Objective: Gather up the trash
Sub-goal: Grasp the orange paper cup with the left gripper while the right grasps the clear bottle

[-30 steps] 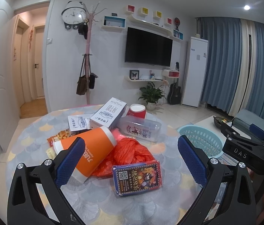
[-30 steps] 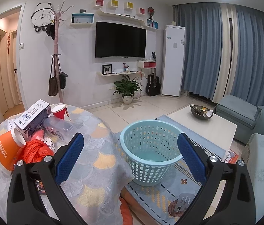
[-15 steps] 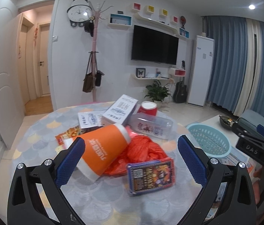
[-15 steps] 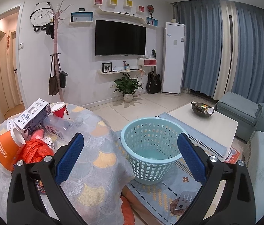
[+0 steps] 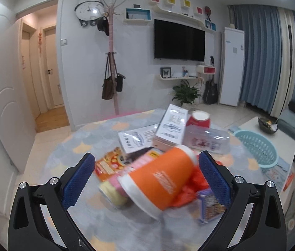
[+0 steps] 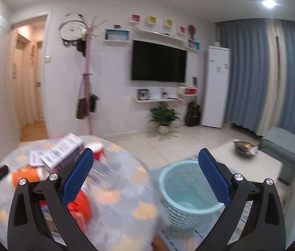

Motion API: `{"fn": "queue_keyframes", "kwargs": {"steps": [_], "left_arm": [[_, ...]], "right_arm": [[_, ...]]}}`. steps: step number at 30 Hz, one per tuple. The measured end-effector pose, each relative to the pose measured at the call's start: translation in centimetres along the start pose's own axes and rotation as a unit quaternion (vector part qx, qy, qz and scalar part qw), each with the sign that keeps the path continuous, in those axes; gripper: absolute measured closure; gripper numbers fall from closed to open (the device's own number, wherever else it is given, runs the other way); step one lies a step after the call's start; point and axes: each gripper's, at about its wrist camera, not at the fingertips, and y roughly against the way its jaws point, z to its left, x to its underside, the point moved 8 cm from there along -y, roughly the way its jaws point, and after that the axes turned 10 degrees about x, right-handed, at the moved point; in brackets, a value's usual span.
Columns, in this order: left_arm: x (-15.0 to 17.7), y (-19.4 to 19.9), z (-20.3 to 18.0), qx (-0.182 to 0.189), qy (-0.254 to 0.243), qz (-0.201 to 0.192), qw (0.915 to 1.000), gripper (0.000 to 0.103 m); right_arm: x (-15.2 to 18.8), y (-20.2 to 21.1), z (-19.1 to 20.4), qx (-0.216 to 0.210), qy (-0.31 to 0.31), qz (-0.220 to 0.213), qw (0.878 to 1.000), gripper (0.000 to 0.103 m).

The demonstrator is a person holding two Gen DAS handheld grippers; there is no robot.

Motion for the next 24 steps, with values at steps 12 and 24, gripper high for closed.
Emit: {"fn": "queue_keyframes", "kwargs": {"steps": [12, 24], "left_arm": [[2.5, -6.7, 1.9, 0.121, 0.020, 0.101, 0.9874, 0.007], [3.9, -7.7, 0.4, 0.164, 0.032, 0.127, 0.9778, 0.024]], "right_arm": [[1.3, -8.8, 7.9, -0.125, 0.074, 0.057, 0.988, 0.010], [6.3, -15.8, 12.3, -0.151, 0.156, 0.123, 0.968, 0.010]]}}
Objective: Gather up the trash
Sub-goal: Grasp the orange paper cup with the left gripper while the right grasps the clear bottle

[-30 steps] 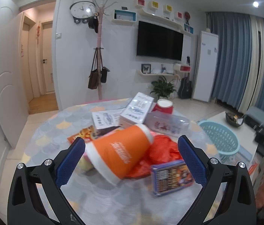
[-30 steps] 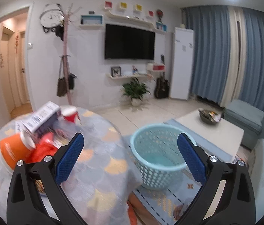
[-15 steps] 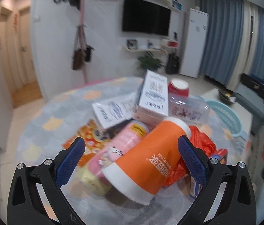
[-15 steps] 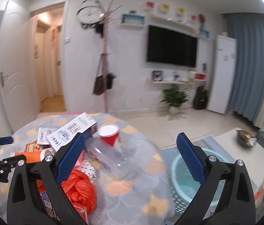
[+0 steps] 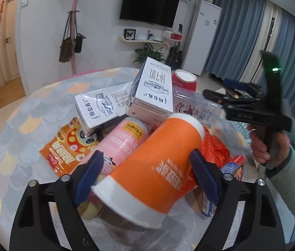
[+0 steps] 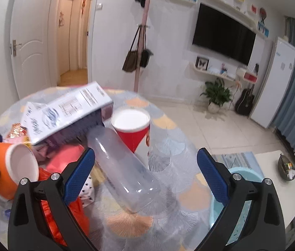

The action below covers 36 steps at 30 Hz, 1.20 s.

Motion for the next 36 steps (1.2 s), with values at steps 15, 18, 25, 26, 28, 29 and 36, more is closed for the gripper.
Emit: {"fn": "queue_keyframes", "kwargs": {"steps": [15, 18, 25, 26, 28, 29, 36], "left_arm": [[1.5, 1.0, -4.0, 0.015, -0.002, -0.002, 0.9999, 0.058], [1.6, 1.1, -4.4, 0.007, 0.001, -0.007, 0.9999, 0.060], [2.1, 0.2, -4.2, 0.012, 0.029, -0.002, 0.9995, 0.051], [2.1, -0.1, -3.9, 0.014, 0.035, -0.001, 0.9993, 0.050], [2.1, -0.6, -3.7, 0.018, 0.046, 0.000, 0.9988, 0.050], [2.3, -1.0, -3.7, 0.019, 0.051, 0.003, 0.9985, 0.050], [2.2, -1.7, -3.8, 0.021, 0.062, 0.004, 0.9978, 0.058]], "right_arm": [[2.3, -0.9, 2.8, -0.056, 0.010, 0.062, 0.996, 0.051], [3.0, 0.1, 2.5, -0.056, -0.003, 0.070, 0.996, 0.057], [5.6, 3.2, 0.9, -0.064, -0.040, 0.083, 0.994, 0.058], [5.9, 3.6, 0.8, -0.065, -0.041, 0.085, 0.993, 0.058], [6.3, 4.3, 0.4, -0.065, -0.044, 0.088, 0.993, 0.058], [6.3, 4.4, 0.3, -0.065, -0.044, 0.089, 0.993, 0.058], [6.6, 3.9, -0.1, -0.063, -0.047, 0.098, 0.992, 0.048]]}}
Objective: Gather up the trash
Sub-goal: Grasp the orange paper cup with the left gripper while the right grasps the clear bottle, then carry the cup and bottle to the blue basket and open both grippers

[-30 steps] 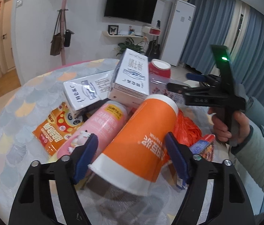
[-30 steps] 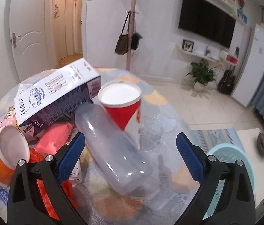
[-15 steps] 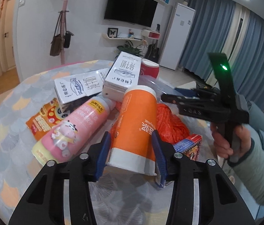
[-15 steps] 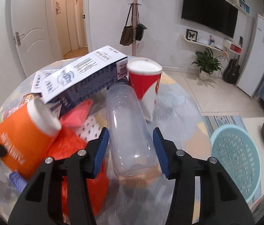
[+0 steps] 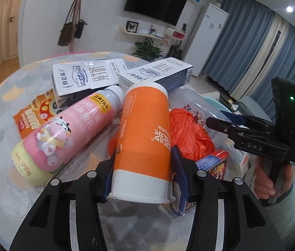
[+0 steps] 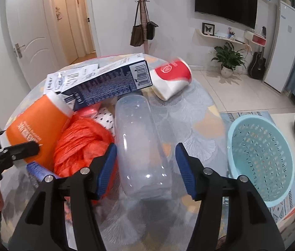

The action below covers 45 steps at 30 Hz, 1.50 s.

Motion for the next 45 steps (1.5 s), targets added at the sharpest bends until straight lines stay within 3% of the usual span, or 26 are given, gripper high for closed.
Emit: {"fn": "queue_keyframes", "kwargs": {"steps": [4, 8, 16, 26, 37, 45], "left_arm": [[-0.3, 0.7, 0.5, -0.012, 0.008, -0.014, 0.9998, 0.059], [-0.8, 2.0, 0.5, -0.018, 0.003, -0.031, 0.9993, 0.059], [-3.0, 3.5, -1.9, -0.016, -0.021, -0.066, 0.9975, 0.059], [-6.1, 3.0, -7.2, 0.016, -0.061, -0.089, 0.9940, 0.059], [-9.4, -1.5, -14.2, 0.043, -0.113, -0.078, 0.9896, 0.059], [-10.7, -7.7, -20.4, 0.067, -0.137, -0.051, 0.9870, 0.059]], "right_arm": [[-0.1, -0.8, 0.2, -0.011, -0.006, 0.011, 1.000, 0.048], [0.1, -0.3, 0.5, -0.020, -0.002, 0.002, 1.000, 0.057], [-0.4, 2.7, -1.4, 0.036, -0.011, -0.037, 0.999, 0.059], [-1.5, 7.3, -6.4, 0.063, -0.056, -0.082, 0.993, 0.060], [-2.4, 8.8, -14.4, 0.117, -0.108, -0.101, 0.982, 0.060], [-1.8, 6.1, -22.7, 0.165, -0.158, -0.079, 0.970, 0.061]]}}
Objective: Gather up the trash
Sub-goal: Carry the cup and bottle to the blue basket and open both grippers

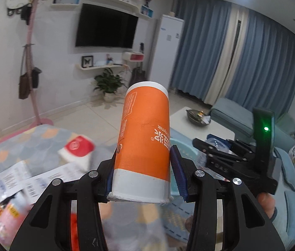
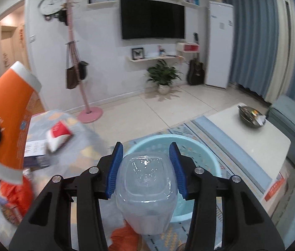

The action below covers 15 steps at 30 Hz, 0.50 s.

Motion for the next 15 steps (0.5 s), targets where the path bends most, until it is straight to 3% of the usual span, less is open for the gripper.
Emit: {"fn": "queue_keyframes", "kwargs": {"steps": [6, 10, 15], "left_arm": [[0.1, -6.7, -1.1, 0.007, 0.011, 0.032, 0.9994, 0.059], [1.5, -11.6, -0.6, 0.007, 0.034, 0.066, 0.9972, 0.059], [3.1, -16.1, -0.2, 0.006, 0.052, 0.098, 0.9938, 0.058]], "right_arm": [[1.1, -4.6, -3.6, 0.040, -0.036, 0.024, 0.998, 0.061], [3.1, -7.1, -4.8, 0.073, -0.046, 0.008, 0.996, 0.061], [5.6, -9.3, -6.1, 0.084, -0.063, 0.008, 0.994, 0.061]]}}
